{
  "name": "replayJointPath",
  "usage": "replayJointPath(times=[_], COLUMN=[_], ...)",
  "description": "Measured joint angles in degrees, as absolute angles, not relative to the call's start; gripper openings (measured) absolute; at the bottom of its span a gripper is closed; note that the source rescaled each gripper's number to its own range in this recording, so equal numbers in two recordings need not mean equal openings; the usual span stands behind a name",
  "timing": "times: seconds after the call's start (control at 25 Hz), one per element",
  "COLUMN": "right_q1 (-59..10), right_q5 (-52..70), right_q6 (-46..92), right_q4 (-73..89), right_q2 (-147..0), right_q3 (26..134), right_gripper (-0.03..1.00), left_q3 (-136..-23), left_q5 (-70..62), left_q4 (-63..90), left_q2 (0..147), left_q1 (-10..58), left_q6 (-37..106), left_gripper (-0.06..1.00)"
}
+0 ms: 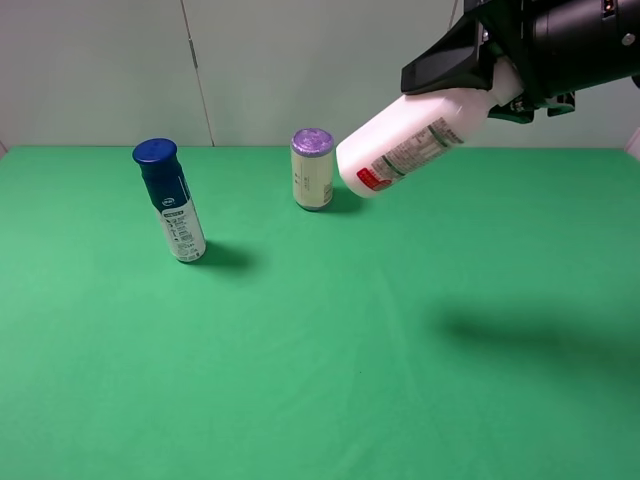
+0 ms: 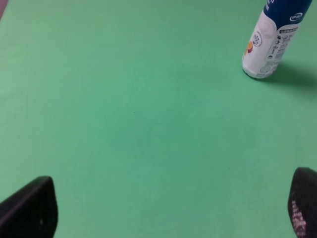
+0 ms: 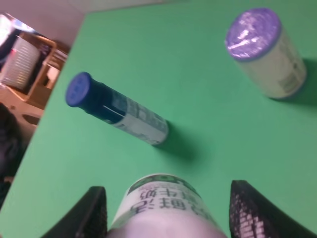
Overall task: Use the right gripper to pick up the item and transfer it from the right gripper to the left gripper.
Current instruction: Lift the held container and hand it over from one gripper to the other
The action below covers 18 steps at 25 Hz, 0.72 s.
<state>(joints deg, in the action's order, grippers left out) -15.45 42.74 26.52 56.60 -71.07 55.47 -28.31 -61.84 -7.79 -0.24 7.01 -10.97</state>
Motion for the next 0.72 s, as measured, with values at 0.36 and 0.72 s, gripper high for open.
replayJointPath(times=[0.36, 0.72], right_q1=[-15.5, -15.5], right_q5=[42.7, 42.9], right_q6=[27.7, 27.9], right_q4=[56.4, 55.5], right_q2=[-71.1, -71.1], right_q3=[55.5, 55.1], right_gripper=[0.00, 0.00], left_q3=[-28.3, -28.3], left_q5=[-61.8, -60.5], left_q4=[-7.8, -2.6], left_q2=[-0.2, 0.3], left_q1=[7.0, 7.0], left_q6=[-11.0, -6.5], left_gripper=[0.99, 0.99])
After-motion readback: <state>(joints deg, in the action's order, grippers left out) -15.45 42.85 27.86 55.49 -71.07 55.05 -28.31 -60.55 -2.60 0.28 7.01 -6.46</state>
